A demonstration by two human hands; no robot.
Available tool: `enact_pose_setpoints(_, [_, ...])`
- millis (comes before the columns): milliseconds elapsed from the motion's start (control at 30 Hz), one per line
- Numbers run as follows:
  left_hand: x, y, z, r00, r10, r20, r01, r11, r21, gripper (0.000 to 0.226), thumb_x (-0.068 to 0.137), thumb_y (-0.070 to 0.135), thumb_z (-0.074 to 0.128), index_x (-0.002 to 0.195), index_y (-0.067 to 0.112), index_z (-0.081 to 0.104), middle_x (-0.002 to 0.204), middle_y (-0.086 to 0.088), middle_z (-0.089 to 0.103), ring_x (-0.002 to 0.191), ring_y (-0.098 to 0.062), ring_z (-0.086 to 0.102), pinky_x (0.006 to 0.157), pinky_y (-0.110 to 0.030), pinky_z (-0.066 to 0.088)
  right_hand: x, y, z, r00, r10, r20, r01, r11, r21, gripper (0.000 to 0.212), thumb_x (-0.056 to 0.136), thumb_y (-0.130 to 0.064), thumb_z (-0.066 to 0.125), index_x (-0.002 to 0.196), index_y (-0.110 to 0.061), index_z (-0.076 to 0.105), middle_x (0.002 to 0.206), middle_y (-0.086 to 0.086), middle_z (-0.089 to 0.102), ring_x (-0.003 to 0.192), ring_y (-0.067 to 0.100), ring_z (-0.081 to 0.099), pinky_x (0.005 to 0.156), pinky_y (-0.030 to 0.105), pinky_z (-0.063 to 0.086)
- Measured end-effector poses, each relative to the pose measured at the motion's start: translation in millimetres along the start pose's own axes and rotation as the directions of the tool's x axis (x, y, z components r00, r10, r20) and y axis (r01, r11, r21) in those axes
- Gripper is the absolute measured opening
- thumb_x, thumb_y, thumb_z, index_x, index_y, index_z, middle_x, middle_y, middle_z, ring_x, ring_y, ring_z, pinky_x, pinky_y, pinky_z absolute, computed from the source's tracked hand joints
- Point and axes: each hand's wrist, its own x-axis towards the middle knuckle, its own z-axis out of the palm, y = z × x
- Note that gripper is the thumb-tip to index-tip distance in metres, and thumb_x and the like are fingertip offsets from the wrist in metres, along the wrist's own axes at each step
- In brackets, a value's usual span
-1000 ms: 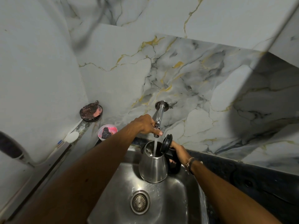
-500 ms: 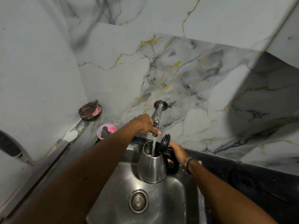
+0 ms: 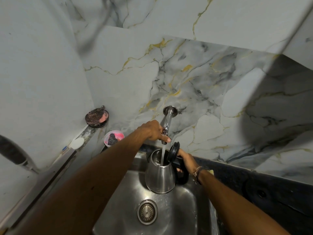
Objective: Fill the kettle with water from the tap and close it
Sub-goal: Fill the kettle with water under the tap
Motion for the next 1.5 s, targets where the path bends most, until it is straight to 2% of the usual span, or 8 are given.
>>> enact_pose_setpoints(100, [-1, 1, 0, 1.000, -0.007, 0.001, 0.007, 1.000, 0.002, 0.055, 0.074, 0.063, 0.093, 0.093, 0.014, 0.079, 0.090, -0.003, 0.077, 0.092, -0.024, 0.073, 0.084, -0.040, 0.056, -1, 1, 0, 1.000, 0.010, 0.010, -0.010, 1.000, 0.003, 0.075, 0.062, -0.088, 0.061, 0.084, -0.024, 0.091, 0.079, -0.001, 0.085, 0.069, 0.012, 0.074, 0.067, 0.030, 0.054])
enact_pose_setpoints(200, [-1, 2, 0, 1.000, -0.004, 0.007, 0.004, 1.000, 0.013, 0.050, 0.074, 0.063, 0.093, 0.084, 0.018, 0.075, 0.086, -0.001, 0.074, 0.087, -0.022, 0.070, 0.080, -0.039, 0.054, -3, 1, 0, 1.000, 0.009, 0.017, -0.009, 1.000, 0.009, 0.073, 0.066, -0.084, 0.061, 0.089, -0.022, 0.091, 0.080, -0.001, 0.086, 0.071, 0.012, 0.075, 0.072, 0.032, 0.052])
enact_pose_setpoints(533, [0, 6, -3, 1.000, -0.021, 0.018, 0.020, 0.999, 0.047, 0.051, 0.073, 0.064, 0.093, 0.077, 0.020, 0.067, 0.087, -0.003, 0.073, 0.090, -0.025, 0.069, 0.083, -0.040, 0.053, -7, -4, -1, 1.000, 0.001, 0.001, -0.001, 0.999, 0.041, 0.060, 0.082, -0.069, 0.061, 0.091, -0.017, 0.089, 0.074, -0.001, 0.083, 0.057, 0.007, 0.073, 0.055, 0.022, 0.054])
enact_pose_setpoints(700, [-1, 8, -3, 0.999, -0.031, 0.025, 0.029, 0.997, 0.068, 0.054, 0.073, 0.065, 0.093, 0.087, 0.017, 0.073, 0.098, -0.006, 0.078, 0.100, -0.026, 0.074, 0.093, -0.044, 0.056, -4, -2, -2, 1.000, -0.002, -0.013, 0.002, 1.000, 0.007, 0.056, 0.105, -0.057, 0.057, 0.099, -0.011, 0.089, 0.076, 0.002, 0.082, 0.060, 0.010, 0.071, 0.058, 0.025, 0.054])
enact_pose_setpoints(800, [-1, 7, -4, 0.999, -0.029, 0.029, 0.027, 0.998, 0.065, 0.052, 0.073, 0.064, 0.094, 0.080, 0.018, 0.069, 0.091, -0.004, 0.075, 0.093, -0.025, 0.070, 0.094, -0.045, 0.056, -4, -3, -1, 1.000, -0.005, -0.016, 0.005, 1.000, 0.009, 0.061, 0.103, -0.059, 0.059, 0.101, -0.006, 0.088, 0.076, 0.004, 0.081, 0.058, 0.011, 0.069, 0.057, 0.025, 0.053])
enact_pose_setpoints(1033, [-4, 12, -5, 0.999, -0.033, 0.035, 0.030, 0.997, 0.068, 0.048, 0.073, 0.061, 0.095, 0.082, 0.020, 0.069, 0.102, -0.006, 0.078, 0.109, -0.031, 0.074, 0.102, -0.050, 0.058, -6, -4, -1, 1.000, -0.004, -0.024, 0.004, 1.000, -0.002, 0.057, 0.108, -0.053, 0.057, 0.107, -0.005, 0.088, 0.077, -0.002, 0.084, 0.073, 0.013, 0.073, 0.070, 0.030, 0.052])
enact_pose_setpoints(1267, [-3, 11, -5, 0.998, -0.039, 0.040, 0.036, 0.997, 0.073, 0.049, 0.072, 0.062, 0.094, 0.081, 0.022, 0.069, 0.106, -0.008, 0.080, 0.108, -0.029, 0.074, 0.099, -0.047, 0.058, -5, -1, -3, 0.999, -0.018, -0.040, 0.017, 1.000, -0.024, 0.061, 0.106, -0.053, 0.058, 0.111, 0.001, 0.086, 0.083, 0.010, 0.080, 0.074, 0.024, 0.068, 0.065, 0.032, 0.051])
enact_pose_setpoints(1500, [-4, 11, -5, 0.999, -0.034, 0.035, 0.032, 0.997, 0.065, 0.049, 0.071, 0.062, 0.095, 0.079, 0.022, 0.068, 0.104, -0.007, 0.079, 0.108, -0.030, 0.074, 0.101, -0.049, 0.058, -10, -2, -2, 0.999, -0.028, -0.024, 0.028, 0.999, -0.022, 0.066, 0.091, -0.064, 0.062, 0.102, -0.005, 0.088, 0.076, 0.003, 0.080, 0.062, 0.012, 0.069, 0.061, 0.027, 0.053])
